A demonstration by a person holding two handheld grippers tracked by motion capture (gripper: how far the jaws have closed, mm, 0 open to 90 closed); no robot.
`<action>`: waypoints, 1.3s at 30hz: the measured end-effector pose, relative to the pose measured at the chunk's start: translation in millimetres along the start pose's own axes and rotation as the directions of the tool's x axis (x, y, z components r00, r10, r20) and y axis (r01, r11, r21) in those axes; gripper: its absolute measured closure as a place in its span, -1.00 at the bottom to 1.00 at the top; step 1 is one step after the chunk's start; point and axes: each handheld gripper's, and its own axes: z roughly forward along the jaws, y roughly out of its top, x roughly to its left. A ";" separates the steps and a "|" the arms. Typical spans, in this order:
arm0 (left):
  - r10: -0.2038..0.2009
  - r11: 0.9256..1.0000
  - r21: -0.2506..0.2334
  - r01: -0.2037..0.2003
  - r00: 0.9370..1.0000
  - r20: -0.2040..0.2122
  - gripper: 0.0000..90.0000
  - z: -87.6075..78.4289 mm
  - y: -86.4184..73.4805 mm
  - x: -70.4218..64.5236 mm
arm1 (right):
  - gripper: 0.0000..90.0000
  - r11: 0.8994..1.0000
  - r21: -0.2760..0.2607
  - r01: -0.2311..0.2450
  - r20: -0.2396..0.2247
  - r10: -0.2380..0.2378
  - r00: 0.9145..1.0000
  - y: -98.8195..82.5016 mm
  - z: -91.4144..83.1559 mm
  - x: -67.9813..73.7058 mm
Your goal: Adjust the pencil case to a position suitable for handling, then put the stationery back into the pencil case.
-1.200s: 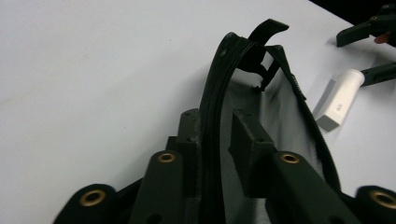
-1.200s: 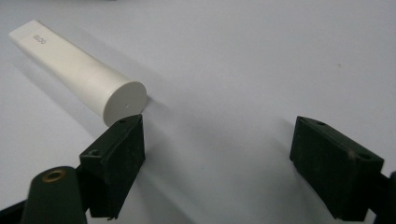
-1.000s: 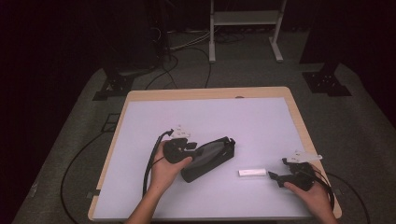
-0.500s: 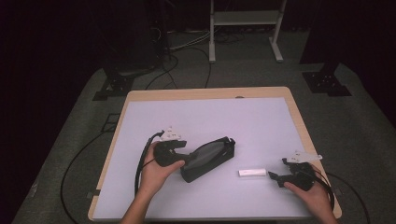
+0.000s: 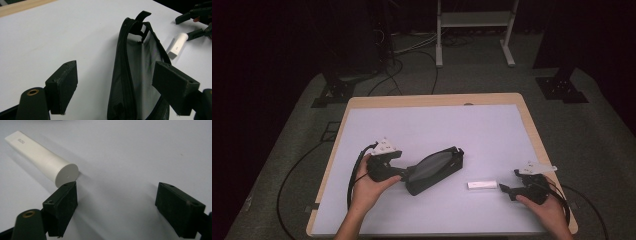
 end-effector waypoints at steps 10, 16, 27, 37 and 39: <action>-0.018 1.000 -0.001 0.018 0.999 -0.027 -0.59 -17.5 -14.9 8.6 | -0.62 1.000 0.000 0.000 0.000 0.000 1.000 0.0 0.0 -0.1; -0.023 1.000 -0.002 0.022 0.999 -0.050 -0.60 -28.3 -24.6 13.0 | -0.63 1.000 0.000 0.001 0.000 -0.001 1.000 0.0 0.0 0.0; -0.042 0.999 0.023 0.044 0.996 -0.079 -0.62 -36.8 -47.3 18.2 | -0.63 1.000 0.001 0.001 0.001 -0.001 1.000 0.2 0.0 0.2; -0.032 0.996 0.077 0.041 0.994 -0.105 -0.77 -37.5 -69.0 19.9 | -0.63 1.000 0.004 0.003 0.001 -0.003 1.000 0.5 0.0 0.0; -0.023 0.995 0.090 0.033 0.994 -0.109 -0.78 -38.0 -74.0 20.5 | -0.63 1.000 0.006 -0.001 0.001 0.001 1.000 0.8 0.1 0.0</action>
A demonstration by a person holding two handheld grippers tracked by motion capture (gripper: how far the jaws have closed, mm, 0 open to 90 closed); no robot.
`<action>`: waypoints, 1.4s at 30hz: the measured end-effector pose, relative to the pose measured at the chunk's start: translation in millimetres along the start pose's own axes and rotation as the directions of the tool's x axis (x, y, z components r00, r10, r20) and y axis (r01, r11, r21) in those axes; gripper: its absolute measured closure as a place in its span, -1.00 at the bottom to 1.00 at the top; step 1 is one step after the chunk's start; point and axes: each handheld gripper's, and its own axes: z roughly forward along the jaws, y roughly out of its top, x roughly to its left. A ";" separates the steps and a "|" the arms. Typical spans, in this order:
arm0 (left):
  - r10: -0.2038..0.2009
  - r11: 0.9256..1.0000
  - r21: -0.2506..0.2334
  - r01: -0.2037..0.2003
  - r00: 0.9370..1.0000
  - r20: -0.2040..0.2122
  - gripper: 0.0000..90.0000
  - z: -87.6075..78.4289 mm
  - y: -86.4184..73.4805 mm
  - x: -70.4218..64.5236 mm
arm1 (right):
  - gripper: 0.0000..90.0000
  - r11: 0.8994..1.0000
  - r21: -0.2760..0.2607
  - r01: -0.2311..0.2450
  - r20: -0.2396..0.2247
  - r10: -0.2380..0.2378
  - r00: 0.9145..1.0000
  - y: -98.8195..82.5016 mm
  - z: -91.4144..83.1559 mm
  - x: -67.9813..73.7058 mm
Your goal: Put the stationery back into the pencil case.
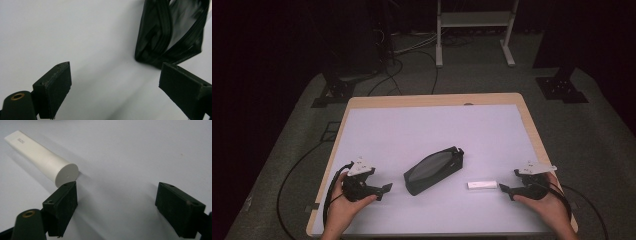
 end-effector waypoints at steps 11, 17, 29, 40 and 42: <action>0.018 1.000 0.025 -0.017 0.999 -0.030 -0.80 5.3 -22.2 13.3 | -0.59 1.000 0.029 0.005 -0.006 -0.004 1.000 3.9 -0.5 -0.5; 0.027 0.998 0.053 -0.026 0.999 -0.030 -0.81 14.2 -30.4 16.4 | -0.41 0.999 0.050 0.012 -0.017 -0.012 1.000 6.2 -4.2 -2.9; 0.060 0.996 0.067 -0.057 0.997 -0.047 -0.90 18.4 -32.7 13.9 | -0.28 0.996 0.049 0.069 -0.045 -0.067 0.997 18.3 -15.2 -1.8; 0.062 0.996 0.071 -0.058 0.997 -0.046 -0.90 18.6 -32.7 14.2 | -0.24 0.990 0.026 0.137 -0.106 -0.134 0.985 32.4 -24.5 3.1; 0.060 0.996 0.071 -0.057 0.997 -0.045 -0.90 18.6 -32.8 13.9 | -0.24 0.989 0.029 0.147 -0.118 -0.143 0.983 34.9 -25.0 4.5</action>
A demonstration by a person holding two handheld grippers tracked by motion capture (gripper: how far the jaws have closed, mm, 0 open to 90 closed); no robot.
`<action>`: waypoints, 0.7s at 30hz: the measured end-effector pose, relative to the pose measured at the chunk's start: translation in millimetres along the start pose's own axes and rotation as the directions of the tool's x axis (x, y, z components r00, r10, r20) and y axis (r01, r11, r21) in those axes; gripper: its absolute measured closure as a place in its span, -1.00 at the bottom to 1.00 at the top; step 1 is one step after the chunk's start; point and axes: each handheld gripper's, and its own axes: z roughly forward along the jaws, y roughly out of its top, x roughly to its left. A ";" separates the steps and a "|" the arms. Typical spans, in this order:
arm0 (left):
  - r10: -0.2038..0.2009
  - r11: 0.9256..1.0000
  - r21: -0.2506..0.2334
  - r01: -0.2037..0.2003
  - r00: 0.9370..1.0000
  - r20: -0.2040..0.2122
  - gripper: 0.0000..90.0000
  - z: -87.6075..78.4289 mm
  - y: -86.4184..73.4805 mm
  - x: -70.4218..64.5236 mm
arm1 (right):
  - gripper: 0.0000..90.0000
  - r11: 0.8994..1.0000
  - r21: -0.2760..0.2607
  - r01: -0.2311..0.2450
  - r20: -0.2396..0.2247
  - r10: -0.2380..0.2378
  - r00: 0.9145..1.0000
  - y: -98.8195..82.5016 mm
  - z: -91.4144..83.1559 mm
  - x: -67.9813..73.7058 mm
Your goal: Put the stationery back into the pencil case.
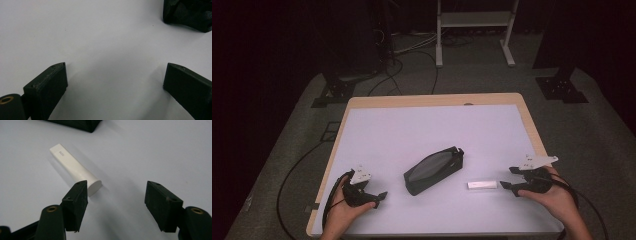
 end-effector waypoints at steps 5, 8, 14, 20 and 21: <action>0.001 1.000 0.000 -0.001 1.000 -0.001 -0.90 0.0 0.0 0.3 | -0.23 1.000 -0.001 0.030 -0.024 -0.030 0.999 5.9 1.3 3.1; 0.000 1.000 0.000 0.000 1.000 0.000 -0.90 0.0 0.0 0.3 | -0.23 0.999 0.004 0.041 -0.034 -0.041 0.999 9.0 2.3 4.9; 0.000 1.000 0.000 0.000 1.000 0.000 -0.90 0.0 0.0 0.3 | -0.23 0.998 0.007 0.066 -0.060 -0.066 0.996 16.4 4.3 8.7; -0.001 1.000 0.000 0.001 1.000 0.000 -0.90 0.0 0.0 0.4 | -0.22 0.996 0.010 0.092 -0.083 -0.091 0.992 21.9 7.7 11.9; 0.000 1.000 0.000 0.000 1.000 0.001 -0.90 0.1 0.0 0.4 | -0.22 0.995 0.012 0.097 -0.085 -0.095 0.992 22.6 8.5 12.4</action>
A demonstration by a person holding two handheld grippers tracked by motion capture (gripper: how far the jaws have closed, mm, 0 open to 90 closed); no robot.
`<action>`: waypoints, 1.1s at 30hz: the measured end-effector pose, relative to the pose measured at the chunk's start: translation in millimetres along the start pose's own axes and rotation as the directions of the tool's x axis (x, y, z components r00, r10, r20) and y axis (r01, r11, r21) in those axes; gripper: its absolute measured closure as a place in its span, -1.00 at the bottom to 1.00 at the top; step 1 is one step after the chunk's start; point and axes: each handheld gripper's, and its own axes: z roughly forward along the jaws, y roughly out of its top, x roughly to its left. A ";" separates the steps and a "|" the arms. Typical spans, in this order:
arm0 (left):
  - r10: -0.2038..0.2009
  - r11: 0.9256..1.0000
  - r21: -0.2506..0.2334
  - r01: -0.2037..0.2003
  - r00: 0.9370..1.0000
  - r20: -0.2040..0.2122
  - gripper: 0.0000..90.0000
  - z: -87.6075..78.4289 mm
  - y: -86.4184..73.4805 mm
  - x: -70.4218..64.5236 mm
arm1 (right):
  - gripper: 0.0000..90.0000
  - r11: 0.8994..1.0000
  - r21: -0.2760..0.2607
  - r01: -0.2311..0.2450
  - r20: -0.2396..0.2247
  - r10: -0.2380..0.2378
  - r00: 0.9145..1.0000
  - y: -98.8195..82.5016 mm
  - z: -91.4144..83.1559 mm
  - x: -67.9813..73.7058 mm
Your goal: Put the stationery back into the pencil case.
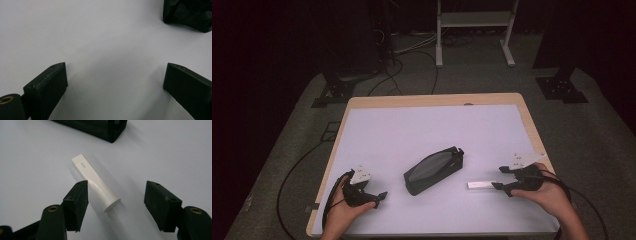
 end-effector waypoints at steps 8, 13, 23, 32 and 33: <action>0.000 1.000 0.000 0.000 1.000 0.000 -0.90 0.0 0.0 0.0 | -0.19 1.000 0.013 0.029 -0.025 -0.029 0.999 7.1 7.0 3.2; 0.000 1.000 0.000 0.000 1.000 0.000 -0.90 0.0 0.0 0.0 | -0.18 0.999 0.025 0.046 -0.043 -0.045 0.998 11.5 12.4 5.0; -0.001 1.000 0.001 0.001 1.000 0.001 -0.90 0.0 0.1 0.1 | -0.13 0.996 0.047 0.074 -0.071 -0.070 0.995 17.9 22.4 8.7; -0.001 1.000 0.001 0.001 1.000 0.002 -0.90 0.1 0.1 0.2 | -0.05 0.992 0.076 0.099 -0.097 -0.092 0.991 22.5 33.1 10.3; -0.002 1.000 0.001 0.002 1.000 0.002 -0.90 0.1 0.1 0.2 | -0.05 0.992 0.078 0.100 -0.101 -0.092 0.991 22.9 34.2 10.5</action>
